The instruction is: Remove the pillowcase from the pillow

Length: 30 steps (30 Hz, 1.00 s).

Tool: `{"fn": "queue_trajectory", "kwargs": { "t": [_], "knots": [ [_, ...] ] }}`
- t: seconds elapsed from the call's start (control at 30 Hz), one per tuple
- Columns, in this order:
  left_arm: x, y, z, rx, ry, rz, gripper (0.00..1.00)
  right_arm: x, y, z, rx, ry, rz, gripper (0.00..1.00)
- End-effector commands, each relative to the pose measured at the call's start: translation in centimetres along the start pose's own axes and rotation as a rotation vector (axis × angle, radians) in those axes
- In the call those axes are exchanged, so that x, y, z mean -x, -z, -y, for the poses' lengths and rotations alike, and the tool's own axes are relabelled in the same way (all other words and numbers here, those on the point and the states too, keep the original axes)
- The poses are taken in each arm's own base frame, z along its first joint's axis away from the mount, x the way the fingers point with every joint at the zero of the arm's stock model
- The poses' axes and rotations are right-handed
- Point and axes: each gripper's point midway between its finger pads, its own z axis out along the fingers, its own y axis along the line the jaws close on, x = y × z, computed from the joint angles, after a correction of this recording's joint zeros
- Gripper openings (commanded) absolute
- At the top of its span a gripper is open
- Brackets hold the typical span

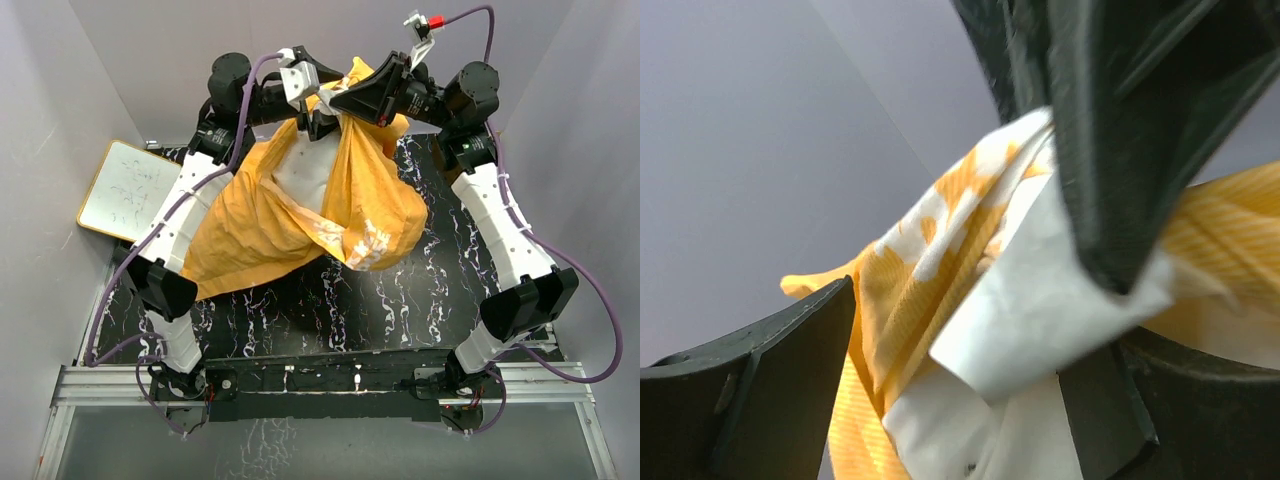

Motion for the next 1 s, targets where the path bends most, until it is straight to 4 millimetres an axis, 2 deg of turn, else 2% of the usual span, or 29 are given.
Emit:
{"fn": "queue_trajectory", "kwargs": {
  "t": [0.0,0.1,0.17,0.27,0.3,0.4,0.47,0.53,0.6,0.7,0.77,0.83,0.9,0.97],
  "knots": [
    [0.7,-1.8,1.1,-0.067,-0.055,0.060,0.74,2.6,0.0,-4.4,0.093,0.117,0.062,0.08],
    [0.2,-3.1,2.1,-0.107,-0.073,0.076,0.68,2.2,-0.1,-4.8,0.110,0.112,0.052,0.08],
    [0.1,-3.8,2.5,-0.123,-0.081,0.094,0.58,1.9,0.0,-5.0,0.117,0.108,0.046,0.08],
    [0.7,-4.5,2.6,-0.134,-0.097,0.130,0.20,1.5,0.0,-4.9,0.117,0.094,0.038,0.08],
    [1.0,-4.6,2.2,-0.120,-0.092,0.141,0.00,1.4,0.0,-4.8,0.114,0.089,0.037,0.08],
    [2.1,-4.5,-0.5,0.031,-0.037,0.185,0.00,1.2,0.1,-4.2,0.092,0.080,0.047,0.08],
    [3.2,-4.0,-2.7,0.141,-0.125,0.216,0.00,1.5,0.4,-3.6,0.056,0.069,0.068,0.12],
    [3.5,-3.3,-4.8,0.253,-0.231,0.212,0.00,2.3,1.2,-1.9,-0.039,0.049,0.120,0.33],
    [3.4,-2.5,-7.6,0.383,-0.322,0.186,0.00,3.4,2.9,0.7,-0.184,0.008,0.191,0.38],
    [2.8,-0.8,-12.4,0.580,-0.432,0.126,0.00,4.0,5.7,3.3,-0.347,-0.032,0.265,0.59],
    [2.5,0.4,-15.3,0.691,-0.507,0.081,0.00,4.1,6.7,3.2,-0.394,-0.004,0.282,0.72],
    [2.7,1.7,-17.5,0.782,-0.577,0.052,0.00,3.8,7.6,2.2,-0.410,0.023,0.298,0.80],
    [3.4,2.8,-18.8,0.860,-0.646,0.055,0.00,3.3,8.5,0.7,-0.399,0.018,0.335,0.86],
    [3.6,3.4,-19.2,0.896,-0.710,0.039,0.00,1.8,8.6,-1.3,-0.320,-0.019,0.349,0.86]
  ]
}}
